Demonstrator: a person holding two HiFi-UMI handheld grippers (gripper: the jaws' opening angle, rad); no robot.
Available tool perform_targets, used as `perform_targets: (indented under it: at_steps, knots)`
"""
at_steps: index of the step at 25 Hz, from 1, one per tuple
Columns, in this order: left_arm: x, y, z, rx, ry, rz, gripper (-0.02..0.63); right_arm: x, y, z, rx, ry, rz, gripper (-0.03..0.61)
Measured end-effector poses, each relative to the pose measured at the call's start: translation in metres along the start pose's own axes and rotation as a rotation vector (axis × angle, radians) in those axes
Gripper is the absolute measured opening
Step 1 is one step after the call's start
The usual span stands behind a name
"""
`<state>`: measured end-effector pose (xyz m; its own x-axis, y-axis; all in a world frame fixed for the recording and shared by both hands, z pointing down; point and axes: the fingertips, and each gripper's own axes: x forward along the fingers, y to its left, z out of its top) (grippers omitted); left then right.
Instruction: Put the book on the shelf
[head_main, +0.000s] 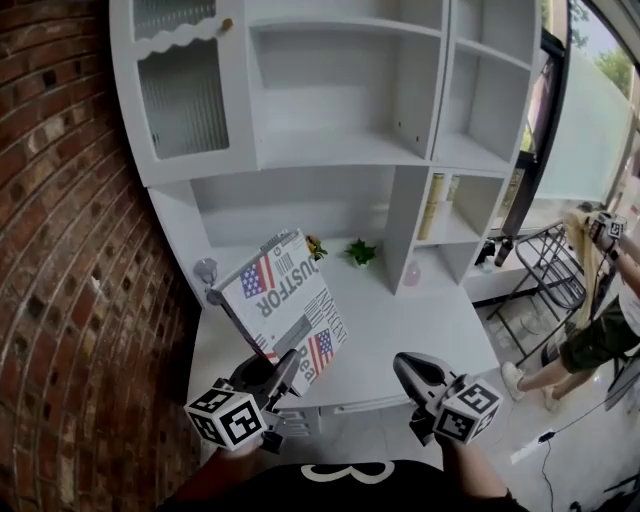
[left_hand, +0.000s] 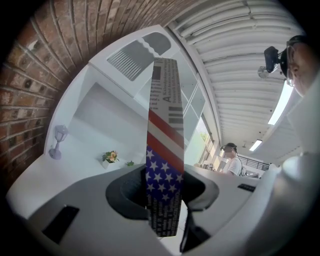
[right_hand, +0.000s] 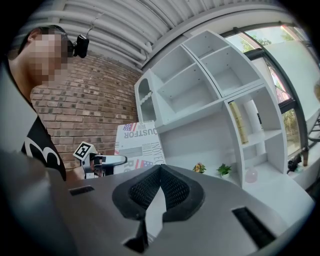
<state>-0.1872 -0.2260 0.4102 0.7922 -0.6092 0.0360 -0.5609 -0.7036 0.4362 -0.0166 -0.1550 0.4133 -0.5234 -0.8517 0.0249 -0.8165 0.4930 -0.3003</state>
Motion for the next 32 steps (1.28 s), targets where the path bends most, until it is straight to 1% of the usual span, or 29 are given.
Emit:
perform_targets:
  at_steps: [4,6,9,16,19,25,29,32]
  knots:
    - [0.011,0.002,0.021,0.014,-0.03,0.004,0.15,0.008,-0.014,0.015,-0.041,-0.057,0.035,0.011]
    - [0.018,0.002,0.029,0.014,-0.045,0.011,0.15,0.012,-0.019,0.023,-0.068,-0.05,0.043,0.011]
    - [0.028,-0.001,0.042,0.028,-0.066,0.025,0.15,0.02,-0.027,0.036,-0.08,-0.06,0.077,0.011]
    - [0.054,-0.007,0.074,0.101,-0.111,0.072,0.15,0.042,-0.053,0.07,-0.107,-0.074,0.157,0.011]
    - [0.064,-0.007,0.086,0.136,-0.129,0.105,0.15,0.05,-0.066,0.08,-0.116,-0.067,0.179,0.011]
    - [0.087,-0.016,0.115,0.205,-0.178,0.141,0.15,0.061,-0.093,0.098,-0.132,-0.079,0.222,0.011]
    - [0.1,-0.025,0.132,0.245,-0.2,0.153,0.15,0.07,-0.105,0.111,-0.138,-0.087,0.248,0.011]
    - [0.108,-0.03,0.142,0.253,-0.219,0.147,0.15,0.076,-0.111,0.119,-0.148,-0.094,0.271,0.011]
